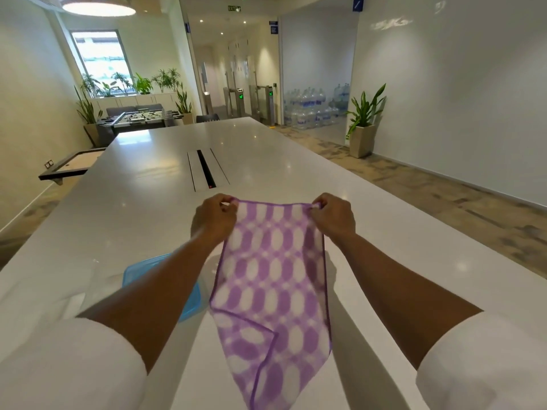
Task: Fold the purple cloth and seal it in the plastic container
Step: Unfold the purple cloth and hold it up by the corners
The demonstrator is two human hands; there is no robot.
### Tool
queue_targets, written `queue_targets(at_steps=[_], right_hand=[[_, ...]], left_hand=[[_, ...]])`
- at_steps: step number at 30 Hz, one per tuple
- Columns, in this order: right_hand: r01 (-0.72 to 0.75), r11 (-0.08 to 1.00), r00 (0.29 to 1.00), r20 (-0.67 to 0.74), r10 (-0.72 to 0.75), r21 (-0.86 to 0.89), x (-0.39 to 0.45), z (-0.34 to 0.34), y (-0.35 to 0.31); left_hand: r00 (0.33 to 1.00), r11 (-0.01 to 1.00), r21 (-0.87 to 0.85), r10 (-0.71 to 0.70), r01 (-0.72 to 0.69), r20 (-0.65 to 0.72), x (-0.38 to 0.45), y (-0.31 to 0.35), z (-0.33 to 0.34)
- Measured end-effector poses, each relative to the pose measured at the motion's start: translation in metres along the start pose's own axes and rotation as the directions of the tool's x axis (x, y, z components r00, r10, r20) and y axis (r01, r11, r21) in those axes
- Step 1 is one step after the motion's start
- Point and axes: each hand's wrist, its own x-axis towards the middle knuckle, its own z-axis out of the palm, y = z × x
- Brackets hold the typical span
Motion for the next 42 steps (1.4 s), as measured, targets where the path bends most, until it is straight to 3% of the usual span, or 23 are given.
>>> queue_targets(at_steps=[7,11,14,20,25,27,33,37,42], right_hand=[[-0.01,0.988,0.988,-0.149,0.033,0.152,0.035,-0.013,-0.034],[0.085,0.951,0.984,-0.176,-0.033,0.296,0.037,-0.015,-0.044],[0.087,0.953,0.989,-0.143,-0.047,0.291,0.031,-0.011,-0.039],[-0.014,0.993,1.0,0.01,0.013,0.117,0.012,-0.005,-0.014],[0.007,0.951,0.953,0.289,0.087,-0.309,0.001,-0.006,-0.012],[0.064,0.932,0.924,0.375,0.08,-0.357,0.0,-0.003,-0.022],[0.25,0.963,0.873,0.407,-0.268,0.097,-0.006,0.012,-0.077],[0.37,0.916,0.842,0.36,-0.402,0.155,-0.007,0.016,-0.101],[0.339,0.916,0.901,0.206,-0.382,0.215,-0.005,0.013,-0.114]], left_hand=[[0.999,0.951,-0.308,-0.035,0.029,-0.015,0.04,0.021,-0.031],[0.992,0.937,-0.344,0.023,-0.065,-0.125,0.048,0.027,-0.037],[0.989,0.93,-0.359,0.023,-0.075,-0.149,0.042,0.022,-0.034],[0.999,0.947,-0.319,-0.039,0.048,0.036,0.02,-0.01,-0.02],[0.999,0.973,-0.229,0.032,-0.024,0.032,0.013,-0.009,-0.019],[0.995,0.972,-0.23,0.074,-0.056,0.069,0.012,0.001,-0.018],[0.979,0.962,-0.225,0.183,-0.158,0.095,0.01,0.033,-0.011],[0.984,0.951,-0.266,0.174,-0.155,0.047,0.008,0.04,-0.012],[0.997,0.904,-0.42,0.074,-0.081,-0.032,0.002,0.035,-0.016]])
